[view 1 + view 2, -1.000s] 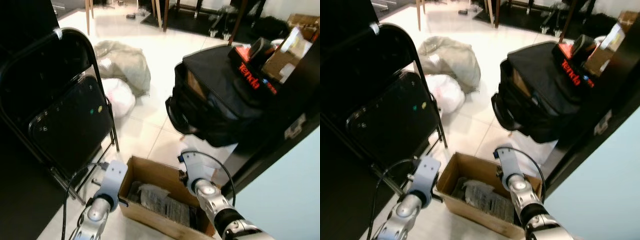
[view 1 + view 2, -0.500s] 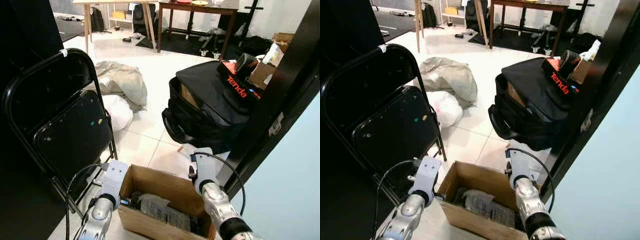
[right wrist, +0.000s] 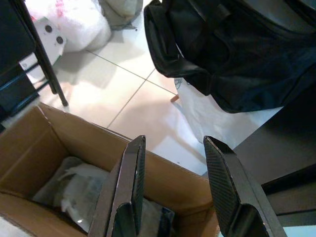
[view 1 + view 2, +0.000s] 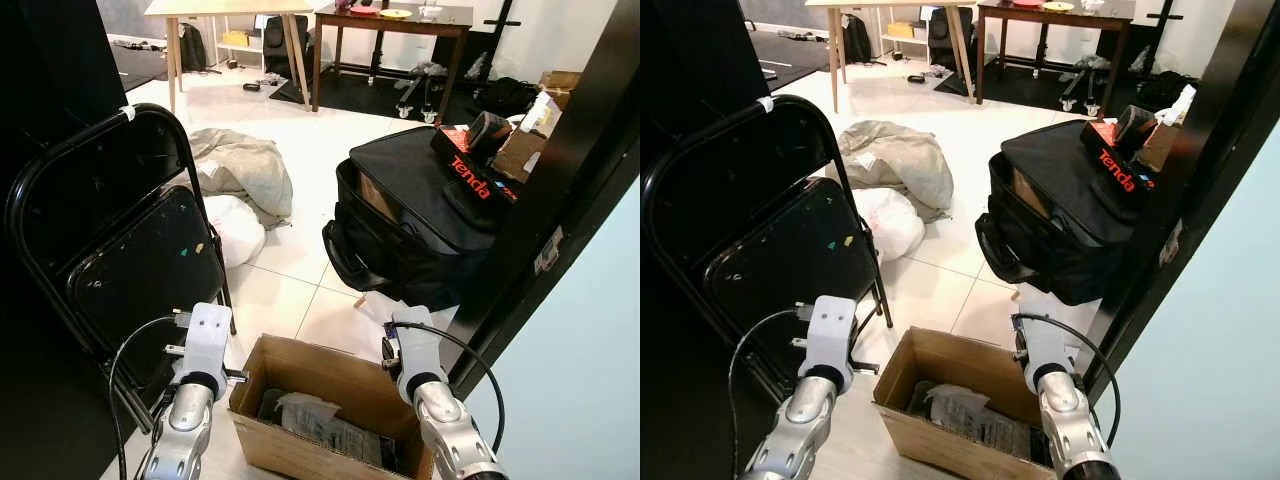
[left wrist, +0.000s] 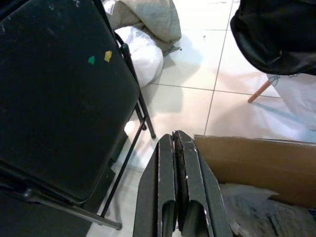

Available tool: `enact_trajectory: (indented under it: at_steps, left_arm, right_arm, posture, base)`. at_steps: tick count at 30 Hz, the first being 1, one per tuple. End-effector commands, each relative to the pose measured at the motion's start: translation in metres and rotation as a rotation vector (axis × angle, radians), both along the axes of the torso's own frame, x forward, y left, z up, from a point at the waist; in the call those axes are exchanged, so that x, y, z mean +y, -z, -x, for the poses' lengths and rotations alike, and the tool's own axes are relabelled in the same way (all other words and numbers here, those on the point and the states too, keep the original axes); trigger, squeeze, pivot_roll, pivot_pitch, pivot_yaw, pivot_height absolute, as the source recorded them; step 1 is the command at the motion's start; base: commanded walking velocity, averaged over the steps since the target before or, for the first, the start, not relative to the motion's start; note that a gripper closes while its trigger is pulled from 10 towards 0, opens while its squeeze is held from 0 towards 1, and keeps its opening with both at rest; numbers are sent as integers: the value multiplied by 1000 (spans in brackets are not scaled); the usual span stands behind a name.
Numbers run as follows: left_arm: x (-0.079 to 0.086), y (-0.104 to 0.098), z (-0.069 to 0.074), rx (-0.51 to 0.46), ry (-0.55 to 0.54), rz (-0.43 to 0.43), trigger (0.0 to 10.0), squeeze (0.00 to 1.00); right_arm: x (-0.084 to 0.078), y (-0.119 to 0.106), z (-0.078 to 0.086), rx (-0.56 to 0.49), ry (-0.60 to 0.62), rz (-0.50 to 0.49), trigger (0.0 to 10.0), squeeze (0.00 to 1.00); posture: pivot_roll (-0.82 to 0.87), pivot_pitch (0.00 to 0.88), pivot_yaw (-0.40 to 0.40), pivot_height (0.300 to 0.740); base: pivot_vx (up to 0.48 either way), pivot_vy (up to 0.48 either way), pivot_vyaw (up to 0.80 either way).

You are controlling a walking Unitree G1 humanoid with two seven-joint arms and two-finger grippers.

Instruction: Clean up the room

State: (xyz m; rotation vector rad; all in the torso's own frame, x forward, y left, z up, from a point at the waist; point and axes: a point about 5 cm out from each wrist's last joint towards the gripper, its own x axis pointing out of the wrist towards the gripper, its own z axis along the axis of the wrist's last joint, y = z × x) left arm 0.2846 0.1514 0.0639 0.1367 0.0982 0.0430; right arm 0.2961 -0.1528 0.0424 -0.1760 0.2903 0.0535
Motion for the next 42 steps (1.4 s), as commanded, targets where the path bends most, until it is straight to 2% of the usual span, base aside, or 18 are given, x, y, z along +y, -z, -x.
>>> enact_trajectory:
  at_steps: [1,6,17,42]
  left_arm:
    - [-1,-3,4,-26,-20,30,10000,0]
    - [-3,-9,6,-65,-31,43,10000,0]
    - [-4,-13,9,-77,-24,48,10000,0]
    - [3,-22,-2,-81,-3,14,10000,0]
  right_arm:
    - [6,0,5,7,-5,-31,10000,0]
    - [7,-4,10,1,-4,-41,10000,0]
    - [7,-9,11,2,18,-68,10000,0]
    - [4,-21,1,-26,19,-76,10000,0]
  posture:
    - [25,62,-14,740]
    - [23,63,-10,740]
    - [27,54,-12,740]
    - [30,28,-9,740]
  base:
    - [0,0,0]
    - [0,0,0]
    - [0,0,-40]
    - [0,0,-783]
